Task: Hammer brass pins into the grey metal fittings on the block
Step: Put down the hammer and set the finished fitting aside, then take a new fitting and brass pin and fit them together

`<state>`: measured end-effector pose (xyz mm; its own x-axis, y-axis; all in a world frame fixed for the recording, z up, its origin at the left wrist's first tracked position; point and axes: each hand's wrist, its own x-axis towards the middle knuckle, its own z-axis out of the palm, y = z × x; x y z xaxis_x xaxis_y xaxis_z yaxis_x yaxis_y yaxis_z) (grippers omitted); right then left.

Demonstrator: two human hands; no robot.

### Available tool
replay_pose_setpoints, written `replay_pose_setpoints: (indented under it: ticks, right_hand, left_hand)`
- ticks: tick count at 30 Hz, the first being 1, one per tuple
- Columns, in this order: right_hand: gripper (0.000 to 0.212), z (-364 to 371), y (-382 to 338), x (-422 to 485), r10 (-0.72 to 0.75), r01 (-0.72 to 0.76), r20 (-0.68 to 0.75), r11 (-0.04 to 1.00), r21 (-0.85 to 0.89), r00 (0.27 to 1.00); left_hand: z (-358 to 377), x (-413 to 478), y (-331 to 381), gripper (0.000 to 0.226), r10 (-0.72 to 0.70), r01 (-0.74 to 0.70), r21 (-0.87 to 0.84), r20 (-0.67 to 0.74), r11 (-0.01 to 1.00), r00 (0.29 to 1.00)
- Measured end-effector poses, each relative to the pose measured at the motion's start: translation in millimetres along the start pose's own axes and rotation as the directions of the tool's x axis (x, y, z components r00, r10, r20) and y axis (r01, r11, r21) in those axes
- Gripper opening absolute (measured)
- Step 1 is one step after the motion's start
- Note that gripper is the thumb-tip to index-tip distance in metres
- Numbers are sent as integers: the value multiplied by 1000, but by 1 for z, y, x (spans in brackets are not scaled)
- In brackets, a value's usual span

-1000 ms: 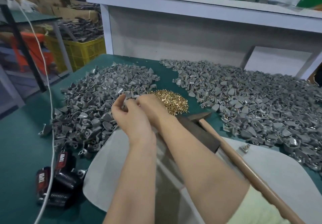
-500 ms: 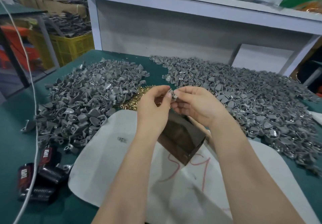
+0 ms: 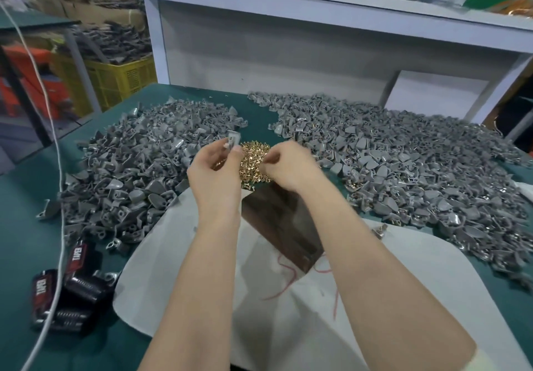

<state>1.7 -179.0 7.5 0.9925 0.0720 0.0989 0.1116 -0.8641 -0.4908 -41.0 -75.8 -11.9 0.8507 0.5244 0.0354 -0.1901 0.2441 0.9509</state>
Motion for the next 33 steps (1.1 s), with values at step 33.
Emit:
replay_pose_setpoints:
  ticks: [33]
  right_hand:
    - [23,-46,49,-58,140,20,-237,822,568,961]
  left_hand:
    - [16,-23,-7,12,58,-380,456,576,805,815]
